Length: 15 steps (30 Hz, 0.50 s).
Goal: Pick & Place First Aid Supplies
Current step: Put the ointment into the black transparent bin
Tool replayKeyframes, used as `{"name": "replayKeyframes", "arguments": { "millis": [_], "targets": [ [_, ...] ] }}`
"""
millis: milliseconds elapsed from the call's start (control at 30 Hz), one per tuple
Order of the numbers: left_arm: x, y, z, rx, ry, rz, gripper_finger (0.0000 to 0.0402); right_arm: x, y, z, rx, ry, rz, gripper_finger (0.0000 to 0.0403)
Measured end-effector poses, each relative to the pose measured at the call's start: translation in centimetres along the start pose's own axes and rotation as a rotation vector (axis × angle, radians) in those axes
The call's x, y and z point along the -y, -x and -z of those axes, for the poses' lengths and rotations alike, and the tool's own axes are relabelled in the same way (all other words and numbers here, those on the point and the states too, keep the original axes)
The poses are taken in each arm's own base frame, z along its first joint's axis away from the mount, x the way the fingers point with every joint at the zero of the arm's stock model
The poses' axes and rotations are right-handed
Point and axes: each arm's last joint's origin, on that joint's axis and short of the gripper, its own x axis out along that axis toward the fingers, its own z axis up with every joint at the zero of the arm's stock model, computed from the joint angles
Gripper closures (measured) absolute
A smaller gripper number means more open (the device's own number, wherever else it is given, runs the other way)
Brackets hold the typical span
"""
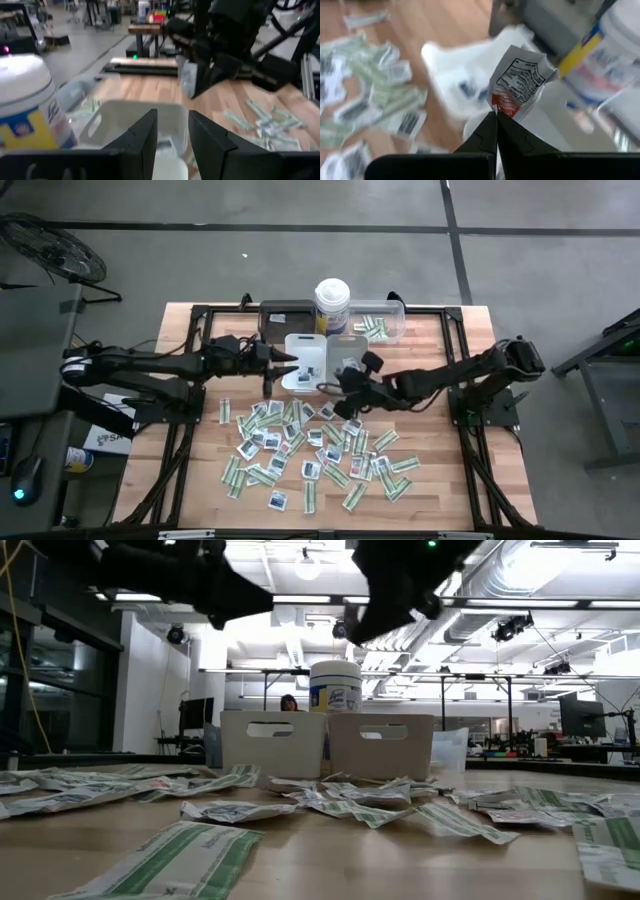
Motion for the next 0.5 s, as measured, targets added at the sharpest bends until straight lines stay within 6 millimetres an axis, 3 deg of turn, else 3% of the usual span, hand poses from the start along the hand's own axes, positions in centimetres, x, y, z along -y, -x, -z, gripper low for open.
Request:
{"name": "replayKeyframes", "arguments": {
  "millis": [300, 500],
  "targets": [
    [-0.2, -3.4, -2.0, 0.017, 0.043, -0.029, 0.0207, 1.5, -1.3, -2.3, 0.143, 0.011, 0.033, 0.0403],
    [-0.5, -5.4, -2.5, 0.002, 0.041, -0.076, 0.0193, 1.7, -1.4, -2.4, 0.143, 0.03, 0.022, 0.0403]
  ]
}}
